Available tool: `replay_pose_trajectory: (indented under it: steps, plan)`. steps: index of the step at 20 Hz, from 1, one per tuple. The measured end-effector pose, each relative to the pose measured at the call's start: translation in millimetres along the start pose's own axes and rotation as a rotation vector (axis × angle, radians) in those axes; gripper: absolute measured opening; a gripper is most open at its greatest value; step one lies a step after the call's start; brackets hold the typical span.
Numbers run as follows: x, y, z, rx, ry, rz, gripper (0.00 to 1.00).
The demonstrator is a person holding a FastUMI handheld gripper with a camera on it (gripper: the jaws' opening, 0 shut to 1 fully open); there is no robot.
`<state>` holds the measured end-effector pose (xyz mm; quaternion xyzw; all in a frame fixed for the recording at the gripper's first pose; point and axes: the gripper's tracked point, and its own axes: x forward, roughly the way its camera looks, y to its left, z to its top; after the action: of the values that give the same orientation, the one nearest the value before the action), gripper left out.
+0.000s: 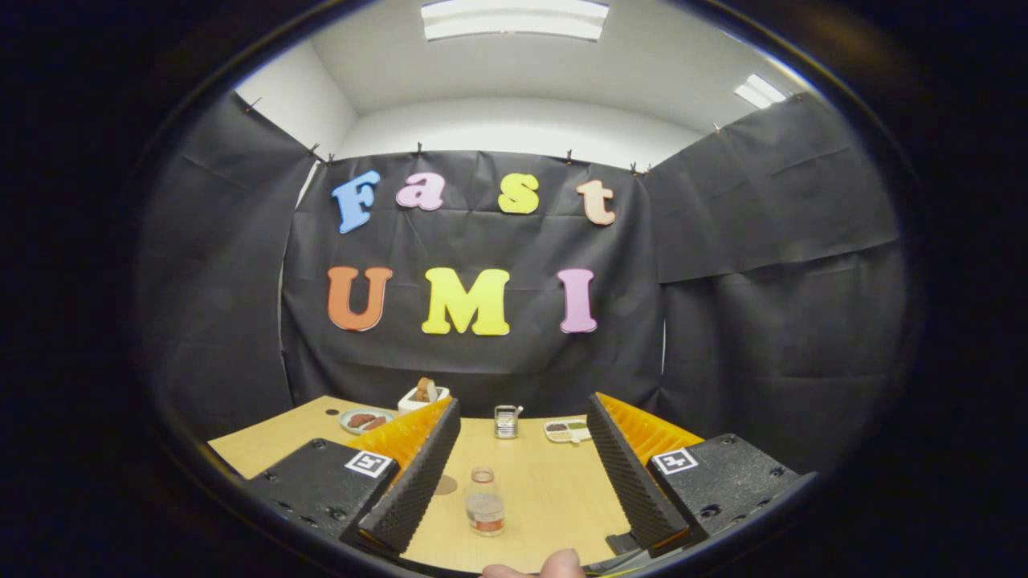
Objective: Take the bottle from table, then pour the juice into the cup, finally place the bottle on the coaster
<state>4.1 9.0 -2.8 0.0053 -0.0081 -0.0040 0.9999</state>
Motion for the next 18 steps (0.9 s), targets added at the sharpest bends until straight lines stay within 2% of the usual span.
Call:
replay_pose_trajectory:
  steps: [18]
  plan:
    - [3.7, 7.8, -9.4, -0.012, -0.012, 0.01, 1.0]
